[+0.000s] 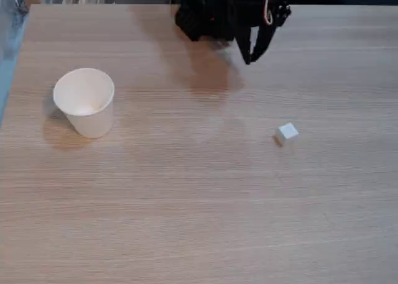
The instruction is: Grasp a block and put it in the bin.
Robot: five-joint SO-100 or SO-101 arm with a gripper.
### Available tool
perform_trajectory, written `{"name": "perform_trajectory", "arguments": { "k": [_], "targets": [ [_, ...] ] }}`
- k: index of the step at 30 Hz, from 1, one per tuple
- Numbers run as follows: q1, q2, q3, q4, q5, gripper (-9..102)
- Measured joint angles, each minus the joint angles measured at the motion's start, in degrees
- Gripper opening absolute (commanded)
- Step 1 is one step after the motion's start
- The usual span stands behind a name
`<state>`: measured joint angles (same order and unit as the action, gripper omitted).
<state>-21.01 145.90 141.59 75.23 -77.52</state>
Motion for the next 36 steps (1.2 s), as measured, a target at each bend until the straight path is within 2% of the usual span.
{"name": "perform_trajectory", "arguments": {
  "k": [3,6,13,23,36],
  "targets": [
    [-1.5,-4.0,-0.2,-4.3,1.8,7],
    [-2.3,-6.9,0.2,-8.3,2.3,17],
    [-1.8,-9.5,1.8,-14.2,2.1,26],
    [-0.2,-11.2,6.0,-23.4,-1.4,29],
    [2.3,-17.1,4.5,-28.7,-4.3,30]
  ]
}}
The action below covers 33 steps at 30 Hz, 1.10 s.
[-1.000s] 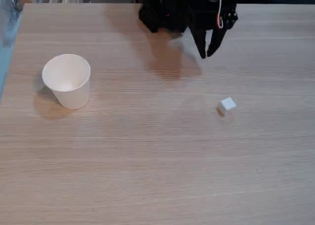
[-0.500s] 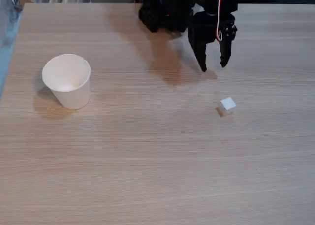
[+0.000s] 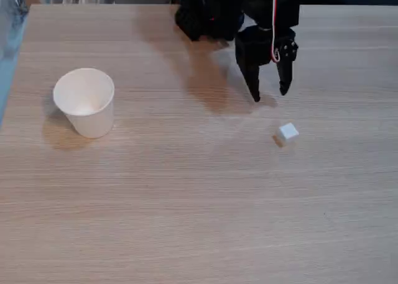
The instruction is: Grasp a block and put it in the bin.
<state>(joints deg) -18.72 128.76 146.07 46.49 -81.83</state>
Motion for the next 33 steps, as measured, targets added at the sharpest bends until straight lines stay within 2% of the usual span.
{"name": "perform_trajectory", "arguments": {
  "k": [33],
  "targets": [
    [-2.2,-20.7,-17.8,-3.1,-0.1,30]
  ]
}}
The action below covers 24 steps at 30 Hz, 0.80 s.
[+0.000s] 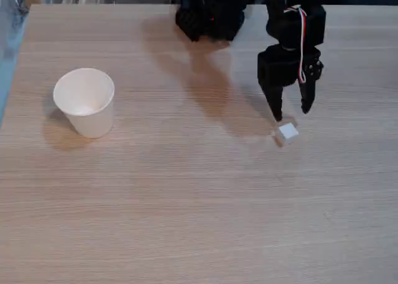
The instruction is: Grasp a block and put it in the bin.
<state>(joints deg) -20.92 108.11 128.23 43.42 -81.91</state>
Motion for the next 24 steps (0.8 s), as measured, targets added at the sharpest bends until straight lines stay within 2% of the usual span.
{"name": "perform_trajectory", "arguments": {
  "k": [24],
  "targets": [
    [2.7,-6.2,-1.3,-6.0,-1.7,30]
  ]
}}
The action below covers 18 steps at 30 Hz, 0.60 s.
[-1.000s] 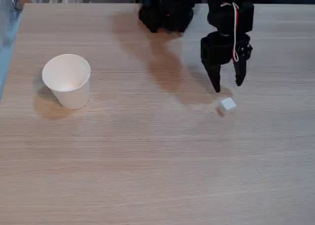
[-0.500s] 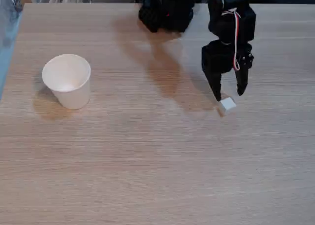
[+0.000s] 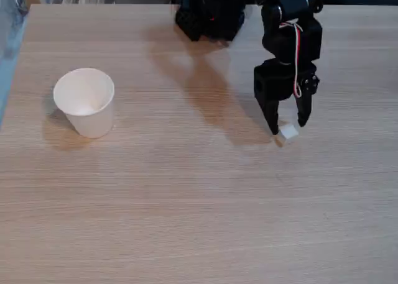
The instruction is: Grasp a block and put it in the bin.
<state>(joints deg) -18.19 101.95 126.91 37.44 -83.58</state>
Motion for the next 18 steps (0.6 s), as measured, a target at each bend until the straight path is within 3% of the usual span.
{"name": "perform_trajectory", "arguments": {
  "k": [18],
  "targets": [
    [0.2,-4.0,-0.3,-4.0,0.0,30]
  ]
}}
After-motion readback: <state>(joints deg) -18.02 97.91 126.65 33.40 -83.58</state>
